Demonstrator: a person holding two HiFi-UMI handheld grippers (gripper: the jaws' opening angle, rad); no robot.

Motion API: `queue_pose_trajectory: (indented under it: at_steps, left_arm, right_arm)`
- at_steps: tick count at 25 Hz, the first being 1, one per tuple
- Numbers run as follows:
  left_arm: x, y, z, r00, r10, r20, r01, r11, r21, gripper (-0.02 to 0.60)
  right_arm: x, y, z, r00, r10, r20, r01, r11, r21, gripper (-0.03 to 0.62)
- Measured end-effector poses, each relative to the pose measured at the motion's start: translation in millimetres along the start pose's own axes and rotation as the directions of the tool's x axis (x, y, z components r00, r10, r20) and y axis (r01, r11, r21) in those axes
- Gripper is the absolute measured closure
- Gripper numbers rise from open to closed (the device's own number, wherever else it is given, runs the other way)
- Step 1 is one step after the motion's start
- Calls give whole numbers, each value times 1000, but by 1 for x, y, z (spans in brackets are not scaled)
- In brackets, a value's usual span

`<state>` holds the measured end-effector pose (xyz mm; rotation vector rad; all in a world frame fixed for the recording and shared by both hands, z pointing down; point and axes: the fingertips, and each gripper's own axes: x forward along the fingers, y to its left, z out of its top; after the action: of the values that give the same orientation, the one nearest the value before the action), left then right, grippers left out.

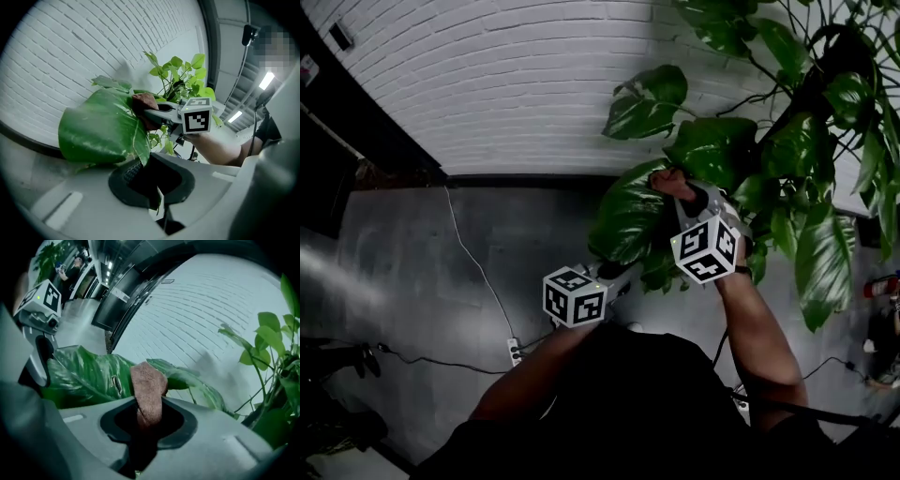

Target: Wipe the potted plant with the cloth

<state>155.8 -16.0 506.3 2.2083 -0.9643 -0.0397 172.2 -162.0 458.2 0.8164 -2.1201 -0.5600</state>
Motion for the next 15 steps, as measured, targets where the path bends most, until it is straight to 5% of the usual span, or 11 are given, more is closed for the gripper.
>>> queue_pose_trajectory:
  at_steps: [15]
  left_arm:
    - [-3,3,-2,997,71,-41,-63,980,188,563]
  right_arm:
    - [-20,74,31,971,236,43,-237,972,-2,525]
